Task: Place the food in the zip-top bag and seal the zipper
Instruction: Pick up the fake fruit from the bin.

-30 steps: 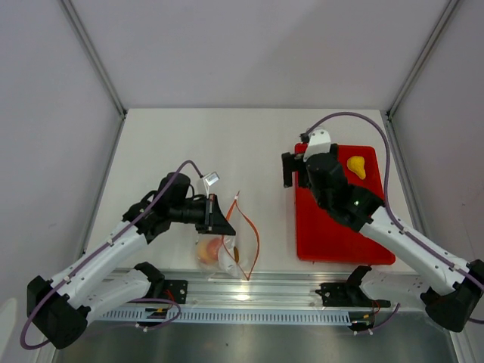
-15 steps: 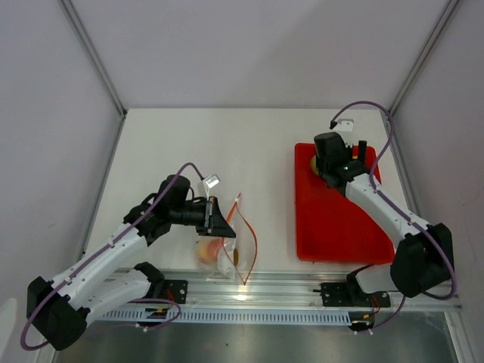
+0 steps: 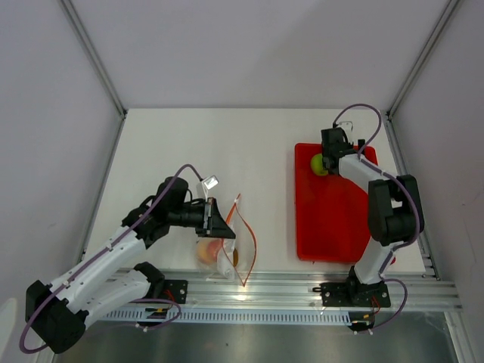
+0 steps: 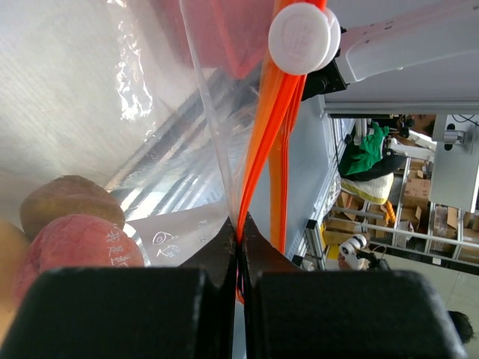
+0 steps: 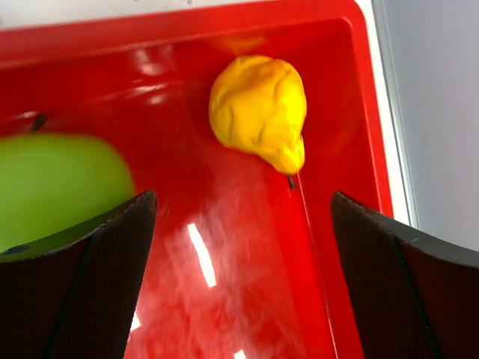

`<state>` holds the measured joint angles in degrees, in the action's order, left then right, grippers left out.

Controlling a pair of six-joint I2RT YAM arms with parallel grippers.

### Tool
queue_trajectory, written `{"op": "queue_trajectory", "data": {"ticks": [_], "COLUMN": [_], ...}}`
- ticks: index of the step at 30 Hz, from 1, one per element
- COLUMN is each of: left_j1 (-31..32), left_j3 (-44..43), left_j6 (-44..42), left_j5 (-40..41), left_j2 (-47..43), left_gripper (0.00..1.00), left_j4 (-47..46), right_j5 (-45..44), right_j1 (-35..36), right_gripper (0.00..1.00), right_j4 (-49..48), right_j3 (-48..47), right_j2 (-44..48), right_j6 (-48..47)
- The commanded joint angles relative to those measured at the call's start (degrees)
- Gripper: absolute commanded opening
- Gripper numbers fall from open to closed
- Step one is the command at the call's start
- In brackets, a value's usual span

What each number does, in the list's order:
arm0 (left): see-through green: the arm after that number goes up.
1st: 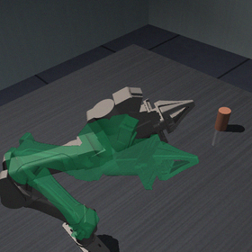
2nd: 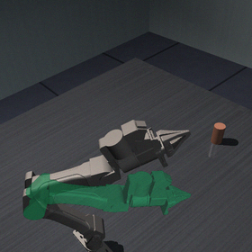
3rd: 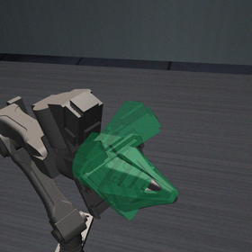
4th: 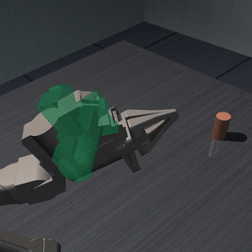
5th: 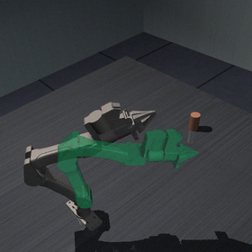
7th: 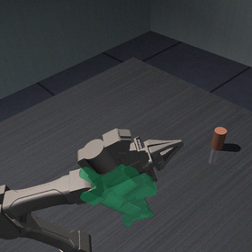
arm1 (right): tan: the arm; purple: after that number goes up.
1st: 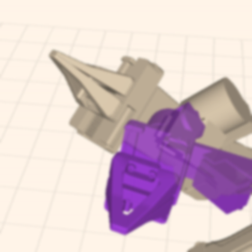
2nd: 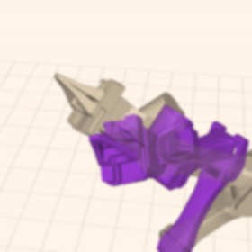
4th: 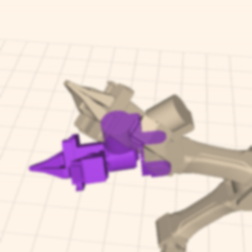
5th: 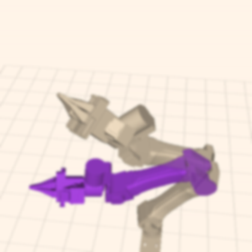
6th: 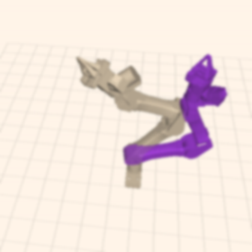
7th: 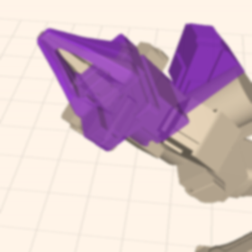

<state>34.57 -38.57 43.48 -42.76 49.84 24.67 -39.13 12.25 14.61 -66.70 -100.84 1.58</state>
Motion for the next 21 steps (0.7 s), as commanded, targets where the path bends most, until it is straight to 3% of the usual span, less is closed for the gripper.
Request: {"op": "queue_trajectory", "data": {"ticks": [1, 12, 21], "left_j1": [0.15, 0.24, 0.24], "left_j3": [0.16, -0.28, -2.13], "left_j6": [0.73, 0.37, 0.29], "left_j5": [-1.45, -4.34, -5.23], "left_j2": [-0.8, 3.41, 7.28], "left_gripper": [0.0, 0.01, 0.01], "left_j4": [-2.25, -4.18, -5.77], "right_j5": [1.87, -1.21, -0.77], "right_j1": [-2.32, -3.72, -6.1], "right_gripper": [0.97, 0.95, 0.85], "right_j4": [-4.5, -6.26, -8.46], "right_j3": [-4.66, -10.29, -9.51], "right_j2": [-3.74, -14.56, -16.76], "right_j6": [-1.32, -4.22, -4.05]}}
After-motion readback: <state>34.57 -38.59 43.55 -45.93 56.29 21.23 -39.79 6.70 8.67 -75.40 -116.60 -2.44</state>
